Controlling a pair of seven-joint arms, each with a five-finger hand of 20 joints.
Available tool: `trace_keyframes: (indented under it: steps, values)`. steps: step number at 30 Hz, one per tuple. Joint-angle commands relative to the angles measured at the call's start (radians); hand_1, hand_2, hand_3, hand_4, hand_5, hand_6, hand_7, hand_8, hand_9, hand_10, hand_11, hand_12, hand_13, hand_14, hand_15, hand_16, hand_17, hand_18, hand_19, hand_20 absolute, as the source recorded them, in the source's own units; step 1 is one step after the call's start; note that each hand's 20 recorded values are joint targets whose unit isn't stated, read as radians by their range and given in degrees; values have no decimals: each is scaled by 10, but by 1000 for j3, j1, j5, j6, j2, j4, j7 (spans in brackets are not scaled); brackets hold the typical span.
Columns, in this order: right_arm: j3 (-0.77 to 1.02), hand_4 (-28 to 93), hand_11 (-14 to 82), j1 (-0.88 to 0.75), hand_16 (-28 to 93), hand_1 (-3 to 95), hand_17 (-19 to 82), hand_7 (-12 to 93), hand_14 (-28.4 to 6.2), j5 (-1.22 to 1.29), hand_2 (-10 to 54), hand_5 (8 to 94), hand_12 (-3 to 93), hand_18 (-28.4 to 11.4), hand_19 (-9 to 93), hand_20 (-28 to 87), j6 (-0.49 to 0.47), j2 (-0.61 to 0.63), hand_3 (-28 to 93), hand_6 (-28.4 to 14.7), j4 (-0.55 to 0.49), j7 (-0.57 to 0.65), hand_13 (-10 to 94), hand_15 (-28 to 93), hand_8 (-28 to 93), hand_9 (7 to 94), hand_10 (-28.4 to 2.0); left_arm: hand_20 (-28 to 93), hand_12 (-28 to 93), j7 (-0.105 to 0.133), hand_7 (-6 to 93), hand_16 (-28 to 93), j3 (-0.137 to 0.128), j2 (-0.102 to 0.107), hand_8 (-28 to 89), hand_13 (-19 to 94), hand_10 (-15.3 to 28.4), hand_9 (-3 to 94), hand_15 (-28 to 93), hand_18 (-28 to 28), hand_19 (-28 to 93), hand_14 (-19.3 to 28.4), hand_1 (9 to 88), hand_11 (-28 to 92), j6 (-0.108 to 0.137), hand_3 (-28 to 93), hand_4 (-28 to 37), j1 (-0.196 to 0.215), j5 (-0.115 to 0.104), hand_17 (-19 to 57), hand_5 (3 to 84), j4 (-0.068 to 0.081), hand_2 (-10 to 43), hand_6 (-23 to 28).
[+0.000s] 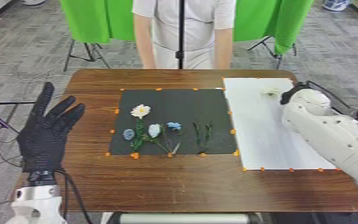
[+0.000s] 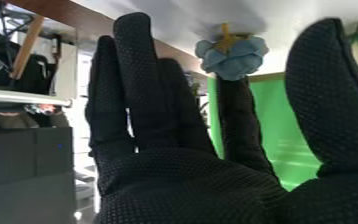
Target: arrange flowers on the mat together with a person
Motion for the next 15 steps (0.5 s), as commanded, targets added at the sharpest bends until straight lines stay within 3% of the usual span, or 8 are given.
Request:
trace_keyframes:
  steps: [1,3,6,8,15]
  values:
    - [-81,-281,169,10,88,430,240,184,-102,-138,-92,492,135,-197,722,105,31,-16,744,41,29,1,583,511,-156,548,-139,-75,119,5,108,-41,7,-6,-91,271,166,332,364,277,614,222,208,196,-16,736,-283,-3,-15,-38,270,6,71,24]
    - [-89,-282,204,-3,129,489,265,209,-75,-188,-95,600,143,-176,737,90,41,-14,700,51,32,-13,637,482,-136,644,-111,-75,119,-6,109,-41,7,-13,-91,271,167,332,364,277,614,222,209,196,-22,736,-283,-7,-11,-38,270,10,71,24]
    - [-123,-280,108,-1,242,574,291,222,-34,-220,-95,714,287,-159,760,77,100,-12,612,50,38,-6,710,427,-83,804,-74,-75,118,-3,109,-41,8,-13,-92,271,167,333,364,277,614,222,209,196,-24,735,-283,-5,-10,-38,271,10,72,24]
    - [-124,-282,126,-9,272,615,319,226,-23,-234,-95,783,346,-151,785,75,128,-10,595,56,34,-11,772,444,-56,886,-52,-75,118,4,109,-41,12,-6,-92,271,167,333,363,277,614,221,209,196,-16,735,-283,-4,-17,-38,271,9,72,24]
    - [-131,-283,127,-2,265,629,341,219,-20,-291,-95,825,370,-147,816,79,259,2,597,54,6,26,808,470,-44,926,-41,-76,117,7,109,-41,7,-4,-92,271,167,333,363,277,614,221,209,195,-5,735,-283,17,-20,-39,273,0,71,25]
